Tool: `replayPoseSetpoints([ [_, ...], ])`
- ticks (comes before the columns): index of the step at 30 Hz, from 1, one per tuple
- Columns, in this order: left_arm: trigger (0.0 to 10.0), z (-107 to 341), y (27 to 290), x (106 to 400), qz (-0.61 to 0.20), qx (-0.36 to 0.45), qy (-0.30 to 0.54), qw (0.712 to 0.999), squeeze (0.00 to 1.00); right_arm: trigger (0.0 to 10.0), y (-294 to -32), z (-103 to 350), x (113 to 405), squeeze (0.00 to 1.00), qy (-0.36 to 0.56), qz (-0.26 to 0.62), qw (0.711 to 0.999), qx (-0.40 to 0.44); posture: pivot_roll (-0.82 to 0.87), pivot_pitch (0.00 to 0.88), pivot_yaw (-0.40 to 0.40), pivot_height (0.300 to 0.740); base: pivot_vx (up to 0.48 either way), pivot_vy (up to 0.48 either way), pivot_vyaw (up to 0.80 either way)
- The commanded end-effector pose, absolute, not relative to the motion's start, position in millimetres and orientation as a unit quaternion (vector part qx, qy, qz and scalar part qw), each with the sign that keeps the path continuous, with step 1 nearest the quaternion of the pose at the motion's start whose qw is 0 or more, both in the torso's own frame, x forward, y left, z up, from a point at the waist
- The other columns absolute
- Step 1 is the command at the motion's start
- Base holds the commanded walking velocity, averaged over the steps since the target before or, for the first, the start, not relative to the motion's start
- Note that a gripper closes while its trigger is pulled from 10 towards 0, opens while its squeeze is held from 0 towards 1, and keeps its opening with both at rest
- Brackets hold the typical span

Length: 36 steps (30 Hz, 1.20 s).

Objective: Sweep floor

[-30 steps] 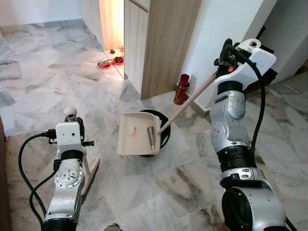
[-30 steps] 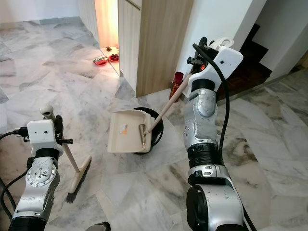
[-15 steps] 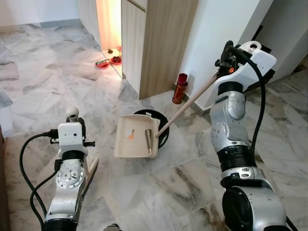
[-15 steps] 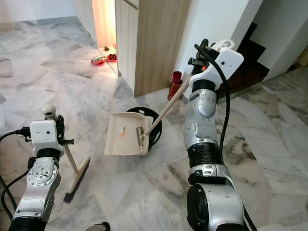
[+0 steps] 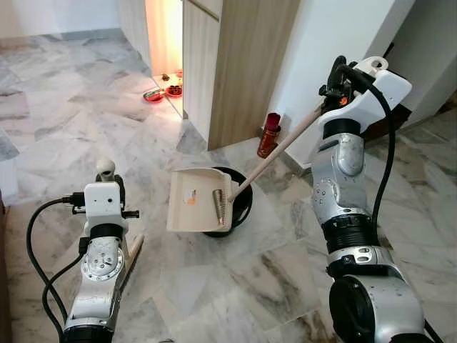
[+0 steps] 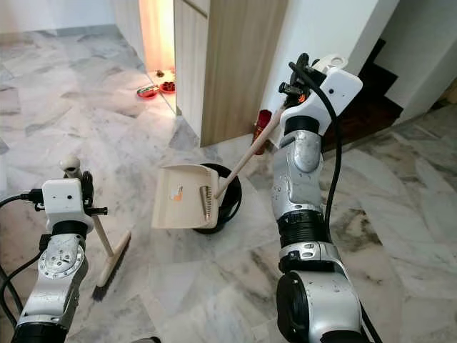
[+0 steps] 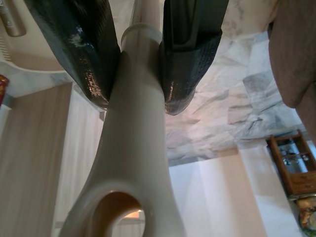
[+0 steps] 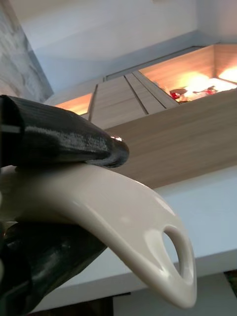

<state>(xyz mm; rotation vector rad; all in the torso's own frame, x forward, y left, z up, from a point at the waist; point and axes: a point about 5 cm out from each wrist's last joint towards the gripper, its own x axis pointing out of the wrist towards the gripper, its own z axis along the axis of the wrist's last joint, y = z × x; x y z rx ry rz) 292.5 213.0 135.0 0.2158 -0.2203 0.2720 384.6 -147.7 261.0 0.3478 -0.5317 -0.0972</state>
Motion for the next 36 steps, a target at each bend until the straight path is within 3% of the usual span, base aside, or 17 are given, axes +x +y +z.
replayPoseSetpoints([
  [1, 10.0, 146.8, 208.9, 292.5, 0.132, 0.113, -0.14, 0.975, 0.0, 10.0, -151.8, 282.1, 381.9, 0.0, -0.305, -0.049, 0.933, 0.183, 0.26, 0.041, -0.138, 0.74, 0.33, 0.0, 0.0],
  [36, 10.0, 148.1, 211.2, 292.9, 0.146, 0.112, -0.146, 0.972, 0.0, 10.0, -141.7, 293.3, 380.0, 0.0, -0.331, -0.01, 0.924, 0.193, 0.26, 0.034, -0.161, 0.74, 0.334, 0.0, 0.0],
])
